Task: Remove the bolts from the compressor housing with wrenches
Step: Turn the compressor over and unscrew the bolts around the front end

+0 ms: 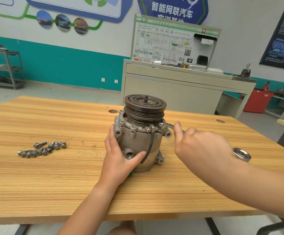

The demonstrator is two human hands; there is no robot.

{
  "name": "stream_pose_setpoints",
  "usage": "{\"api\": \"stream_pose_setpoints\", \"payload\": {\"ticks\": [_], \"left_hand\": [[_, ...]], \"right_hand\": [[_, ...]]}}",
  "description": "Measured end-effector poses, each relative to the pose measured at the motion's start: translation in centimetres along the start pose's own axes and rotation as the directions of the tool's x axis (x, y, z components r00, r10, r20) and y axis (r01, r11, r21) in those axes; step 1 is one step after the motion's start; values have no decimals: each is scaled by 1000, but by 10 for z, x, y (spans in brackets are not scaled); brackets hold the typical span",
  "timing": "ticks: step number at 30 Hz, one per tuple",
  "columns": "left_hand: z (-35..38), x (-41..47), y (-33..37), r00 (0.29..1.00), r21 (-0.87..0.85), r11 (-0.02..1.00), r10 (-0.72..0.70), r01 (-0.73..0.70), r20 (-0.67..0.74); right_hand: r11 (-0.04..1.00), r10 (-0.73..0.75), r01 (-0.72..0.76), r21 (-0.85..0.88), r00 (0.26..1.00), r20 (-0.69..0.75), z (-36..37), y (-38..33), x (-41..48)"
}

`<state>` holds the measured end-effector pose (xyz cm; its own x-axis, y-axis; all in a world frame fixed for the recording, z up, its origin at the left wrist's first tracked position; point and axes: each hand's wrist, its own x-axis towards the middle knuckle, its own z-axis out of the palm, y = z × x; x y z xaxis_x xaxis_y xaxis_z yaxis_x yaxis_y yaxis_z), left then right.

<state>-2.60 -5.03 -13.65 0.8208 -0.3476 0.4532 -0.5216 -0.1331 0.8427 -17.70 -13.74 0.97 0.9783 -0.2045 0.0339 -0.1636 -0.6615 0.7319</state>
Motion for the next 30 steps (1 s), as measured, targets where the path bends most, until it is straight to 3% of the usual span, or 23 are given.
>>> {"api": "stream_pose_setpoints", "payload": {"ticks": [7, 11, 14, 22, 25, 26, 30], "left_hand": [[-1, 0, 1, 1000, -10, 1000, -2, 2, 9], [-1, 0, 0, 1000, -18, 1000, -7, 7, 11], [-2, 1, -1, 1000, -12, 1000, -7, 7, 2], [-3, 0, -2, 1000, 0, 1000, -3, 3, 2], [-2, 1, -2, 1000, -3, 1000, -2, 2, 2], [-2, 1, -2, 1000, -4, 1000, -5, 5, 3], [-2, 1, -1, 1000, -4, 1000, -2, 2, 4]], "right_hand": [[993, -51, 33, -110, 985, -163, 21, 25, 9], [999, -25, 6, -50, 925, -380, 56, 57, 32], [977, 71, 84, 195, 738, -671, 82, 60, 69], [753, 437, 154, 640, 610, -661, 83, 37, 90], [544, 564, 176, 821, 647, -512, 71, 52, 52], [558, 536, 153, 816, 684, -495, 67, 55, 39], [824, 271, -51, 564, 910, -315, 59, 48, 6]]}}
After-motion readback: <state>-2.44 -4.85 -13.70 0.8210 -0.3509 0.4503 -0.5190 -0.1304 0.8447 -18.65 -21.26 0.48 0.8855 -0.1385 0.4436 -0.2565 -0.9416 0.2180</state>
